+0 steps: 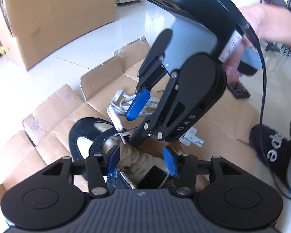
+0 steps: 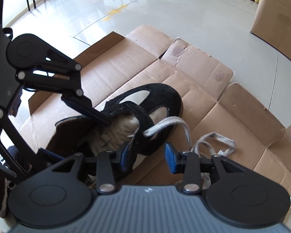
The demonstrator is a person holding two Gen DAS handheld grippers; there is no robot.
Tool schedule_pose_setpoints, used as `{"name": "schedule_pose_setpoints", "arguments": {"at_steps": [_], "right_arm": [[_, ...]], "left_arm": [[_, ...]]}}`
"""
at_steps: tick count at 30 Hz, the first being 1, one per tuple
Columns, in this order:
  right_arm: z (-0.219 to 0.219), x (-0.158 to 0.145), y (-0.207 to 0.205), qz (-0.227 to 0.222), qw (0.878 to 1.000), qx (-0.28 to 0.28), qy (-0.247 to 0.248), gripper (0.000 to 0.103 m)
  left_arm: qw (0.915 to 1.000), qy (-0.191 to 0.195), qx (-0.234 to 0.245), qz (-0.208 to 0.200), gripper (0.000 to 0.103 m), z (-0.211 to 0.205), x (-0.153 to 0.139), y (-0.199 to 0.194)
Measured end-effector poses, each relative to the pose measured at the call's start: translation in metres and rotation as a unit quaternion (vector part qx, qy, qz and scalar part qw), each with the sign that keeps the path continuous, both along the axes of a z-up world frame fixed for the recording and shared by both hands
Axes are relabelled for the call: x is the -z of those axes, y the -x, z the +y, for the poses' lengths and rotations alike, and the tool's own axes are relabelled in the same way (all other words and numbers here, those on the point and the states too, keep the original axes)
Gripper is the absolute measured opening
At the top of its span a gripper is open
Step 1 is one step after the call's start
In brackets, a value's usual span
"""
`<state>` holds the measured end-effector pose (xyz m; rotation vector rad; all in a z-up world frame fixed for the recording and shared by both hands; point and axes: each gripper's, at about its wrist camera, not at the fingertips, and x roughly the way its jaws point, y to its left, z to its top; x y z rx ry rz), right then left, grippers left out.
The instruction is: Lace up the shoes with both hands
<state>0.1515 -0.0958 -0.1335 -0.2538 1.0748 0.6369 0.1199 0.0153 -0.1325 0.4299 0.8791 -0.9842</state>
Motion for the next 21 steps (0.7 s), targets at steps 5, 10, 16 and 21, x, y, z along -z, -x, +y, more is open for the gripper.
{"name": "schedule_pose_setpoints", "arguments": {"at_steps": [5, 10, 16, 21], "right_arm": [[-0.005, 0.001, 0.000, 0.002, 1.000, 0.004, -0.012, 0.040], [-0.009, 0.001, 0.001, 0.002, 1.000, 0.003, -0.015, 0.041], [-0.016, 0.002, 0.003, 0.002, 1.000, 0.007, -0.014, 0.041], [-0.022, 0.005, 0.003, 0.004, 1.000, 0.009, -0.013, 0.041]], "left_arm": [[0.9997, -0.019, 0.014, -0.006, 0.051, -0.002, 0.002, -0.001], [0.9994, -0.032, 0.013, -0.011, 0.051, -0.005, 0.001, 0.001], [0.9974, -0.068, -0.001, -0.025, 0.054, -0.011, 0.005, -0.010], [0.9974, -0.066, 0.002, -0.028, 0.054, -0.016, 0.001, -0.011]]}}
